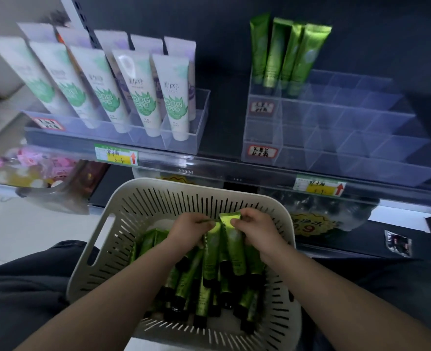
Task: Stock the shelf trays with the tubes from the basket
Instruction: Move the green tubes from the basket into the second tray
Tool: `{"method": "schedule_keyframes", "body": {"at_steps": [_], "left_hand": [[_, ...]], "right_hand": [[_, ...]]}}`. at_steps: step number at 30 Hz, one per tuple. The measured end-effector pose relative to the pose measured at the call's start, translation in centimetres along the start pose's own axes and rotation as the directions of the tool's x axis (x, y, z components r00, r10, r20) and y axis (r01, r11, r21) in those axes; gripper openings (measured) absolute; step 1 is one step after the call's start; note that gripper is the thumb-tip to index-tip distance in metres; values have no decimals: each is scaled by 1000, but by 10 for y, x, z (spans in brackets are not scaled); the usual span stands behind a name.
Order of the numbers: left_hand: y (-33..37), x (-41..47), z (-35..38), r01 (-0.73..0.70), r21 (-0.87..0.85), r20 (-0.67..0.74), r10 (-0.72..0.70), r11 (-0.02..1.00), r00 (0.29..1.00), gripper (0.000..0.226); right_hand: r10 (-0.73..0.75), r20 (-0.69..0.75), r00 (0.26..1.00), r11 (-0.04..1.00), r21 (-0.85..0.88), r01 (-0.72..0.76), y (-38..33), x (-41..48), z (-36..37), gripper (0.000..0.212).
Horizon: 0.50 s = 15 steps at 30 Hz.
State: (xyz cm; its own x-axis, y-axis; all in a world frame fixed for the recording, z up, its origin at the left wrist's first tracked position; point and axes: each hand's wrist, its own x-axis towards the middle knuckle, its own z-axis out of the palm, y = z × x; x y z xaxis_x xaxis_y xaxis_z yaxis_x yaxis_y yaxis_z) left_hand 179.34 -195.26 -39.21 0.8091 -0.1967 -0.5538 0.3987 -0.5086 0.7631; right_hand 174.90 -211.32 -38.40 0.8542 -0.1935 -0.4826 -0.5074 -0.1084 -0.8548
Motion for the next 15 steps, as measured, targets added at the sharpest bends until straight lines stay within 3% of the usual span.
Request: {"method": "schedule_keyframes", "body": {"at_steps": [15], "left_hand": [[99,-72,-16,-370,22,-22,370,929,929,9]], "right_hand": [[-236,-113,965,964,98,247,-70,-67,-54,10]]}}
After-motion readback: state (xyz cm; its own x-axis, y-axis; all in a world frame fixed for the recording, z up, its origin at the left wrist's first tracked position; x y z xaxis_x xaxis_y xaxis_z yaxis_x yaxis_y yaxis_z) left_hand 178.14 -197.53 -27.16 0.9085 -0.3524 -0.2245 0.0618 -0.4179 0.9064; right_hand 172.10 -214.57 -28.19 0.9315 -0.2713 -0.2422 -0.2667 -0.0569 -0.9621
